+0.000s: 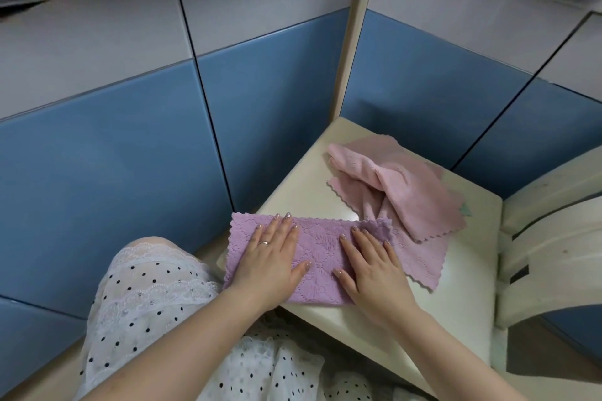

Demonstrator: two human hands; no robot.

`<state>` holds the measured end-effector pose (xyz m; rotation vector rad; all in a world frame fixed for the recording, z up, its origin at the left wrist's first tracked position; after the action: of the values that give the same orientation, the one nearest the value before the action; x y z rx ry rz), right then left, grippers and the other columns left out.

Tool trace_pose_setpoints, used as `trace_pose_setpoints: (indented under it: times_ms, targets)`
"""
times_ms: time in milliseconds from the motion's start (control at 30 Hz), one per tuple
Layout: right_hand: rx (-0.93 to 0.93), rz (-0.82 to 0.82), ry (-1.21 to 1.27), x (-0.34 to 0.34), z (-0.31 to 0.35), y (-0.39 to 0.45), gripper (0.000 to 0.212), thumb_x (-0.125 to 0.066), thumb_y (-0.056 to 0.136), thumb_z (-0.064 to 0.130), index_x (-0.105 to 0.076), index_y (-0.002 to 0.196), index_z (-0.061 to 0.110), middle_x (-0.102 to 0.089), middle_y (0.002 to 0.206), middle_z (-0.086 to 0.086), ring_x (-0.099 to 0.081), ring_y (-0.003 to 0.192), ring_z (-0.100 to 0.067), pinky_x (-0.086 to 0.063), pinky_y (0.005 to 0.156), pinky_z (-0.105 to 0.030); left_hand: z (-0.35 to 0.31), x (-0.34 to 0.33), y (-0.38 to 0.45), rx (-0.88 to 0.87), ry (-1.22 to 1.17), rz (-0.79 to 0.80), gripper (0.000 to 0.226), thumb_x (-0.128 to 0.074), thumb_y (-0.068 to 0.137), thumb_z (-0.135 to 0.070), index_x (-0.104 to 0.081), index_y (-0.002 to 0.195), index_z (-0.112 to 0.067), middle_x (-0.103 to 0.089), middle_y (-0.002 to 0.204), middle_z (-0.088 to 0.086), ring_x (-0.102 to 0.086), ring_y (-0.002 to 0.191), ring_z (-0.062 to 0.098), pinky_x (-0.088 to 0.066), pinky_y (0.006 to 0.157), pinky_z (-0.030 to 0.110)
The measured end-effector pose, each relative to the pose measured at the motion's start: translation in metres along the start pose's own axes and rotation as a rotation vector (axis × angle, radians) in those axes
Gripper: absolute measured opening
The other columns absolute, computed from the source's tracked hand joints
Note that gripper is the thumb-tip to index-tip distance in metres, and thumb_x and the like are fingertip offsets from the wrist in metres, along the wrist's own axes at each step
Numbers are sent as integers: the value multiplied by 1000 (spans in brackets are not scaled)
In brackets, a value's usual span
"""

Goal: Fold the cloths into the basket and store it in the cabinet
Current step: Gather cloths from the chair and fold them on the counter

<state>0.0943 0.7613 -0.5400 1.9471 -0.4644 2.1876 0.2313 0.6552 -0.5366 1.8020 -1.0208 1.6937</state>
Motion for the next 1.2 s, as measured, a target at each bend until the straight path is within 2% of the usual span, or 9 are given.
trace_pose_setpoints:
  times_ms: [67,133,267,467,600,767,967,1067,1200]
  targets:
    - [6,-142,22,15,2,8,50,-35,88,49,-61,122,22,-57,132,-4,-54,120,-26,-35,105,-43,-8,11,-13,-105,2,-138,66,-7,97,-49,-39,142,-11,-34,151,7,-26,141,18,-16,118,39]
    - [73,-270,67,30,7,16,35,-44,83,29,-69,105,20,-66,116,-3,-63,105,-27,-47,93,-42,-24,11,-34,-269,-38,-202,51,-25,97,-39,-59,126,-13,-57,133,2,-50,127,16,-29,109,39]
    - [282,-191,11,31,33,34,41,-56,70,13,-69,108,22,-67,116,1,-63,109,-23,-49,91,-48,-48,-2,-61,-452,-38,-173,45,-41,85,-37,-64,120,-18,-63,124,-3,-57,117,12,-44,103,36]
    - [305,-40,-117,17,34,43,46,-34,81,26,-66,114,30,-66,119,4,-65,102,-20,-53,82,-45,-38,-12,-60,-506,90,-135,52,-39,82,-38,-57,128,-20,-61,127,-6,-55,120,10,-45,100,41]
    - [267,-118,-161,20,20,34,46,-34,80,27,-68,111,28,-68,103,2,-66,85,-23,-54,70,-36,-12,-3,-56,-519,185,-153,52,-41,78,-31,-57,127,-20,-61,128,-6,-57,119,12,-45,98,47]
    - [266,-254,-157,24,12,23,46,-38,75,20,-71,106,22,-64,86,1,-61,70,-24,-53,66,-36,24,7,-48,-451,270,-150,69,-74,58,-31,-61,125,-21,-60,129,-7,-58,118,16,-47,93,53]
    - [318,-259,-137,20,9,2,44,-80,61,20,-72,105,24,-64,87,4,-62,73,-21,-52,64,-33,41,-3,-42,-536,287,-205,53,-43,80,-35,-49,131,-21,-55,136,-4,-51,126,21,-24,105,51]
    - [358,-302,-83,18,7,-11,32,-60,83,29,-67,114,25,-64,99,2,-63,85,-22,-51,69,-33,45,-5,-40,-584,261,-238,50,-43,86,-37,-49,132,-20,-54,137,-2,-49,128,22,-21,108,50]
    - [443,-84,-18,10,0,-31,56,-45,86,40,-39,141,32,-40,147,1,-35,137,-19,-31,110,-40,39,-6,-39,-669,260,-276,54,-42,82,-32,-44,134,-16,-52,138,5,-47,129,25,-25,109,49]
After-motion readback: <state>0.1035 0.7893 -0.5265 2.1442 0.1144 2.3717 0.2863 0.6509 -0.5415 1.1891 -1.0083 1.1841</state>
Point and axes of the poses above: each hand's wrist, its own y-axis towards the middle knuckle, its own x-axis out of the back of the hand, z = x × y, the point moved 6 cm from there along y, towards the middle knuckle
